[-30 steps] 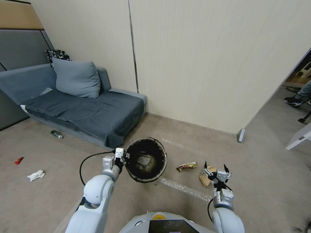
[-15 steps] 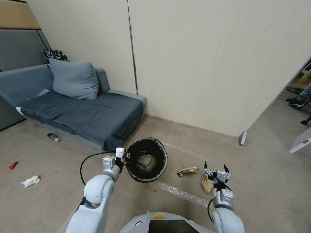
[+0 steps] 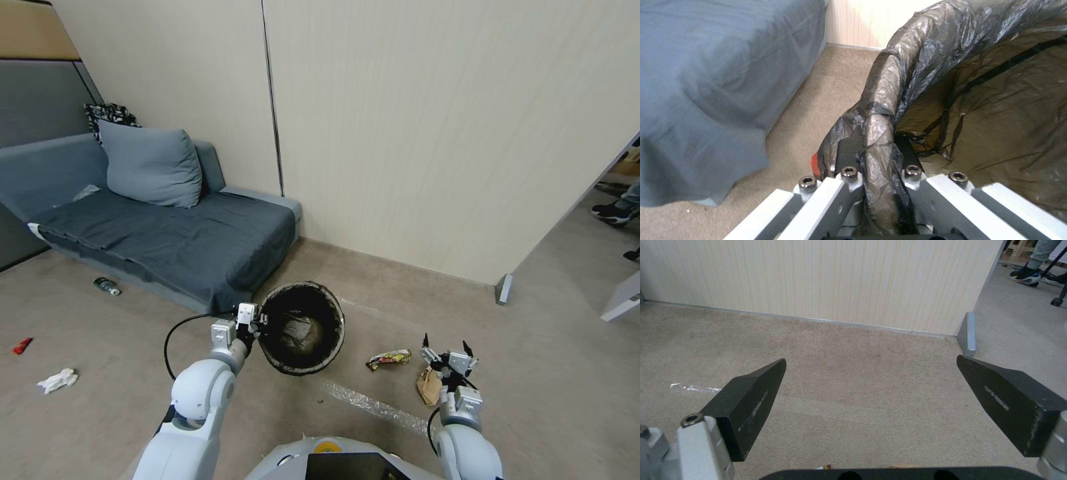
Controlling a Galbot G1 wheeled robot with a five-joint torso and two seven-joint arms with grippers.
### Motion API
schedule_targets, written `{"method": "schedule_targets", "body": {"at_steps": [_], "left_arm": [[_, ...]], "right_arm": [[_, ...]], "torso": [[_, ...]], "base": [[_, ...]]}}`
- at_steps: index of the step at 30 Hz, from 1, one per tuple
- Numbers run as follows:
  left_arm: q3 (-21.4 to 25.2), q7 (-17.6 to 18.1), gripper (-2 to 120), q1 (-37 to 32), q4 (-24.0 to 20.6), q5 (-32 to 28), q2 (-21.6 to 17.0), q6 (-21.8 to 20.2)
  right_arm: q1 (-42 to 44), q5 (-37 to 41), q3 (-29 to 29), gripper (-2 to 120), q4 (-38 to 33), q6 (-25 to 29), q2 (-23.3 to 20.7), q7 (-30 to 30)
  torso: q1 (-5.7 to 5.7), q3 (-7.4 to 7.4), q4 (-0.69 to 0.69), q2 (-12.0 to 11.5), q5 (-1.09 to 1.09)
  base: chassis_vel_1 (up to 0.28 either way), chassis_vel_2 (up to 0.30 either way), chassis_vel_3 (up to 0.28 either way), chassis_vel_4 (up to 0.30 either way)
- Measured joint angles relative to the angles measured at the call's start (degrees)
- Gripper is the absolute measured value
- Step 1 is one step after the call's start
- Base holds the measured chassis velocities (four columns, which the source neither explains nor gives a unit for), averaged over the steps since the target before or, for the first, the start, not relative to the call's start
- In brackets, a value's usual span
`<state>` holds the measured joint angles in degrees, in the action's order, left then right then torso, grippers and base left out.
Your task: Pick up the trash bin, then pick up the garbage from the floor and place it into the trash bin.
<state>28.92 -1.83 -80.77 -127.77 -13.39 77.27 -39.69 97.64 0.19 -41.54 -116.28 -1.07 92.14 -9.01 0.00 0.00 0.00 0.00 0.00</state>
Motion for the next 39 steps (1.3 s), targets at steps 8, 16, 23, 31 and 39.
{"method": "schedule_targets", "body": {"at_steps": [8,16,23,31,39], "left_arm": [[0.1,0.0,2,0.0,-0.1,-0.1,0.0,0.0],[0.2,-0.1,2,0.0,-0.1,-0.1,-0.1,-0.1],[0.1,-0.1,2,0.1,0.0,-0.1,-0.1,-0.1],[0.1,-0.1,2,0.1,0.0,-0.1,-0.1,-0.1],[0.0,-0.1,2,0.1,-0.4,-0.2,-0.1,-0.2]], "right_arm": [[-0.6,0.7,-0.2,100,0.6,-0.9,-0.1,-0.1],[-6.9,7.9,-1.6,100,6.8,-9.6,-1.3,-2.0],[-12.5,16.0,-3.0,100,13.2,-18.7,-2.8,-5.4],[-14.7,19.4,-3.5,100,15.8,-22.4,-3.4,-6.8],[-15.3,20.1,-3.6,100,16.9,-23.1,-3.7,-7.0]], "torso": [[0.0,0.0,-0.01,0.0,-0.02],[0.0,0.0,0.0,0.0,0.01],[0.0,0.0,0.0,0.0,0.01],[0.0,0.0,0.0,0.0,0.0],[0.0,0.0,0.01,0.0,0.0]], "base": [[0.0,0.0,0.0,0.0],[0.0,0.0,0.0,0.0],[0.0,0.0,0.0,0.0],[0.0,0.0,0.0,0.0],[0.0,0.0,0.0,0.0]]}}
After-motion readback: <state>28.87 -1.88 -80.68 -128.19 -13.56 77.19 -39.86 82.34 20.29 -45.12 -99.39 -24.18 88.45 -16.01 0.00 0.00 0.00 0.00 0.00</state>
